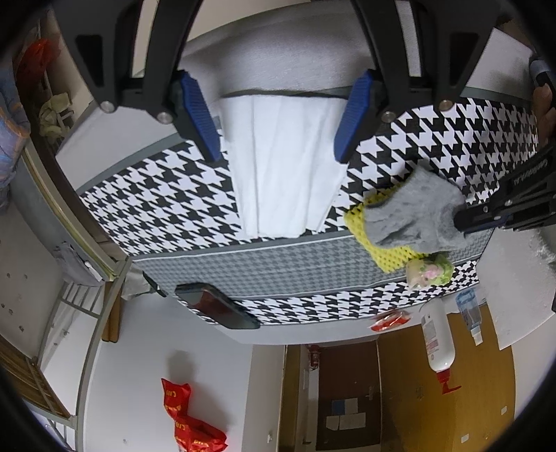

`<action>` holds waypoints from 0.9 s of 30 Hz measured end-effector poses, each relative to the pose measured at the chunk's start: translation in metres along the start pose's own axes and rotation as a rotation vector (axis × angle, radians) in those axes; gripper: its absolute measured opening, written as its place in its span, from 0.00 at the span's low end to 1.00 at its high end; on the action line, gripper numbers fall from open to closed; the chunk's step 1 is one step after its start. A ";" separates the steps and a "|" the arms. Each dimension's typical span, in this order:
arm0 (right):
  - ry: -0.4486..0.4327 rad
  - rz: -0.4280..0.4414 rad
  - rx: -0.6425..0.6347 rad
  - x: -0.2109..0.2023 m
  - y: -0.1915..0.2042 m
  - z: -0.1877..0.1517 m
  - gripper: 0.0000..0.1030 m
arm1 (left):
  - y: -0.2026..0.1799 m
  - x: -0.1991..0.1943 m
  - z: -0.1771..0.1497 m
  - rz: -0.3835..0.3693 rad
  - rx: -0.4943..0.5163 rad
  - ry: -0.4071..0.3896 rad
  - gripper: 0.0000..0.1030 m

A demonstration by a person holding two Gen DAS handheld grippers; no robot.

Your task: Organize soft objects

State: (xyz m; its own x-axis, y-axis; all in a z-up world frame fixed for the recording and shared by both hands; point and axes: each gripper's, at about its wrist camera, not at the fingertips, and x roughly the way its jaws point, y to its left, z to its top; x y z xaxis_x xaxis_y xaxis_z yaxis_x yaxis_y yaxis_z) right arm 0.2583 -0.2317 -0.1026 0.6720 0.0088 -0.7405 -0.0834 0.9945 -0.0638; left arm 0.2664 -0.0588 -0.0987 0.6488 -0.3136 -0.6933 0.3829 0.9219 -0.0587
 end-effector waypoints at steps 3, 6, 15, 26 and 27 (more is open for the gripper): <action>0.011 0.009 0.006 0.004 -0.001 0.000 0.74 | -0.005 -0.001 -0.001 -0.012 0.023 0.003 0.06; 0.022 0.007 0.012 0.008 -0.003 -0.001 0.74 | -0.010 0.001 -0.002 -0.022 0.044 0.019 0.21; 0.021 0.011 0.036 0.007 -0.007 -0.002 0.74 | -0.016 0.013 -0.004 -0.044 0.066 0.081 0.49; 0.013 0.013 0.028 0.002 -0.006 -0.004 0.74 | -0.018 0.016 -0.005 -0.032 0.087 0.098 0.05; 0.012 0.011 0.027 0.002 -0.006 -0.004 0.74 | -0.017 0.013 -0.004 -0.039 0.079 0.084 0.05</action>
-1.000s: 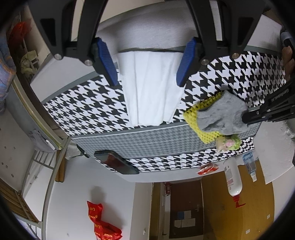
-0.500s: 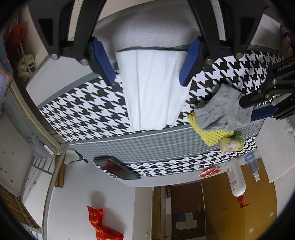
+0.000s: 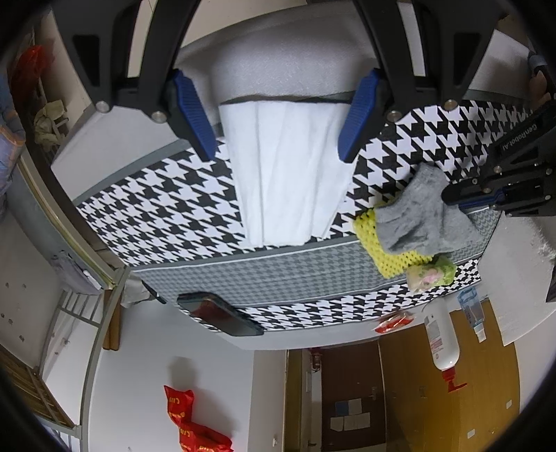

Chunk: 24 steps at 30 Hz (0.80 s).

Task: Organize soft objects
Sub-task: 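Close right gripper on the white cloth and lift while left gripper lifts the sock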

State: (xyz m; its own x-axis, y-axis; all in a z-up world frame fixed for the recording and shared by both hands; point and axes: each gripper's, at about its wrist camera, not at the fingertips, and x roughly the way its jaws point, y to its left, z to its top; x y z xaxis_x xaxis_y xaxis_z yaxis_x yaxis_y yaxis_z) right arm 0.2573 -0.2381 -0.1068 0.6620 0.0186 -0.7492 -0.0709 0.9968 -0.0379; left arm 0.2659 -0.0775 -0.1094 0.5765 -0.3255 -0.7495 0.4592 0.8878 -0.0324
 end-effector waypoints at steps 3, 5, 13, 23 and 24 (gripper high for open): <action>0.002 -0.003 0.001 0.002 0.000 0.000 0.74 | -0.001 -0.011 0.001 -0.013 0.003 -0.053 0.05; 0.007 -0.002 -0.004 0.004 0.002 0.001 0.74 | -0.001 -0.017 0.002 -0.033 0.004 -0.077 0.05; 0.013 0.021 0.002 0.014 0.009 0.001 0.74 | -0.002 -0.032 0.005 -0.064 -0.004 -0.152 0.05; -0.025 0.000 0.018 0.014 0.012 -0.003 0.69 | 0.000 -0.037 0.004 -0.068 -0.015 -0.170 0.05; -0.030 0.000 0.013 0.013 0.015 -0.004 0.61 | 0.000 -0.038 0.004 -0.067 -0.018 -0.174 0.05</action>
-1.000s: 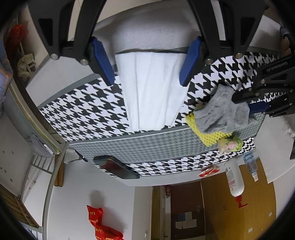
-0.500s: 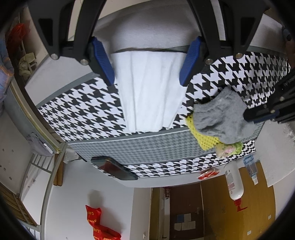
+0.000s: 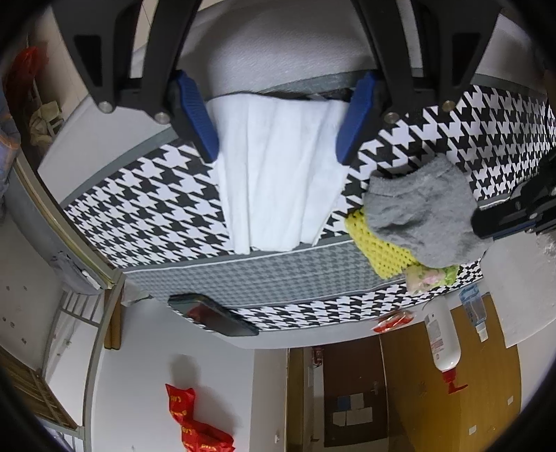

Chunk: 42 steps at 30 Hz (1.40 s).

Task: Organize soft objects
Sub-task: 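Close right gripper on the white cloth and lift while left gripper lifts the sock, then carry the white cloth with right gripper while left gripper carries the sock toward the foam box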

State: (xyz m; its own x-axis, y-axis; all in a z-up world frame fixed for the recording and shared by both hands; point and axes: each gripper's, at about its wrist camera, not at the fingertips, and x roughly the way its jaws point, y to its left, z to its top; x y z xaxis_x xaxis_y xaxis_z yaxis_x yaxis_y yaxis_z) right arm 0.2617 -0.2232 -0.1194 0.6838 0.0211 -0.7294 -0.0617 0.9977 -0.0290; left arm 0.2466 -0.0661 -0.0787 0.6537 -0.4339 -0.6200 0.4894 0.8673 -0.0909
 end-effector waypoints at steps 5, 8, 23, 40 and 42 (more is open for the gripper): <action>0.004 0.005 -0.004 -0.005 0.013 0.000 0.11 | 0.000 -0.004 0.001 -0.003 0.001 -0.019 0.05; -0.004 0.034 0.036 -0.007 0.009 -0.002 0.10 | -0.003 -0.005 0.001 -0.002 0.017 -0.029 0.05; -0.106 0.122 0.111 -0.057 0.004 -0.002 0.10 | -0.010 -0.059 0.009 0.012 0.043 -0.132 0.05; -0.209 0.176 0.065 -0.108 0.019 -0.002 0.10 | -0.013 -0.111 0.016 0.082 0.054 -0.208 0.05; -0.221 0.183 0.060 -0.114 0.020 -0.001 0.10 | -0.014 -0.117 0.017 0.095 0.058 -0.220 0.05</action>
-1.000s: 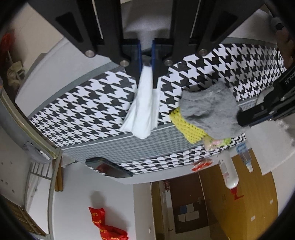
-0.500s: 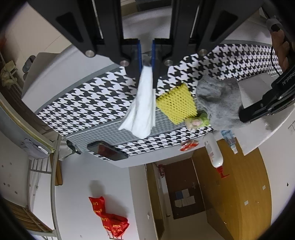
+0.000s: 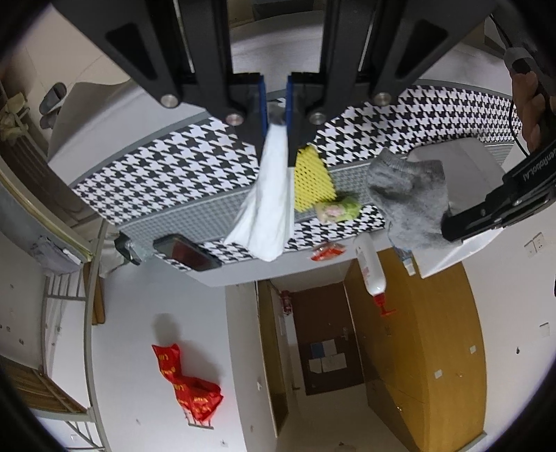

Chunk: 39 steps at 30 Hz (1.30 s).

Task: Organize soft objects
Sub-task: 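Carry the white cloth with right gripper while left gripper carries the sock toward the foam box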

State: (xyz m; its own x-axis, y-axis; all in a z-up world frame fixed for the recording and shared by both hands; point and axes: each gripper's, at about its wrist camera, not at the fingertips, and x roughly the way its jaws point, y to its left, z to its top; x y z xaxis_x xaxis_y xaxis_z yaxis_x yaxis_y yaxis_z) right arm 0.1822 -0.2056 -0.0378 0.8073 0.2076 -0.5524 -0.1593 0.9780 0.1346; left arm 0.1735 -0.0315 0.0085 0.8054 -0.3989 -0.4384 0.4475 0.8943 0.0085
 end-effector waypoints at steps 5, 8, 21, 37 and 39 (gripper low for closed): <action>-0.029 0.025 -0.023 -0.012 0.009 0.006 0.10 | 0.006 -0.013 0.004 0.030 -0.013 -0.025 0.05; -0.052 0.041 -0.031 -0.020 0.014 0.010 0.10 | 0.009 -0.024 0.006 0.049 -0.017 -0.036 0.05; -0.102 0.143 -0.106 -0.032 0.048 0.024 0.10 | 0.035 -0.073 0.005 0.123 -0.089 -0.103 0.05; -0.109 0.273 -0.212 -0.020 0.111 0.035 0.10 | 0.076 -0.124 -0.015 0.285 -0.175 -0.142 0.05; -0.110 0.283 -0.217 -0.017 0.117 0.037 0.10 | 0.079 -0.128 -0.018 0.308 -0.174 -0.142 0.05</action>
State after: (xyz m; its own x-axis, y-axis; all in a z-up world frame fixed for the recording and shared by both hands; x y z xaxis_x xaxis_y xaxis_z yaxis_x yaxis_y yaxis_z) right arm 0.1703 -0.0960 0.0177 0.7687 0.4783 -0.4247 -0.4921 0.8664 0.0852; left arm 0.0987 0.0943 0.0488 0.9433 -0.1190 -0.3098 0.1128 0.9929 -0.0381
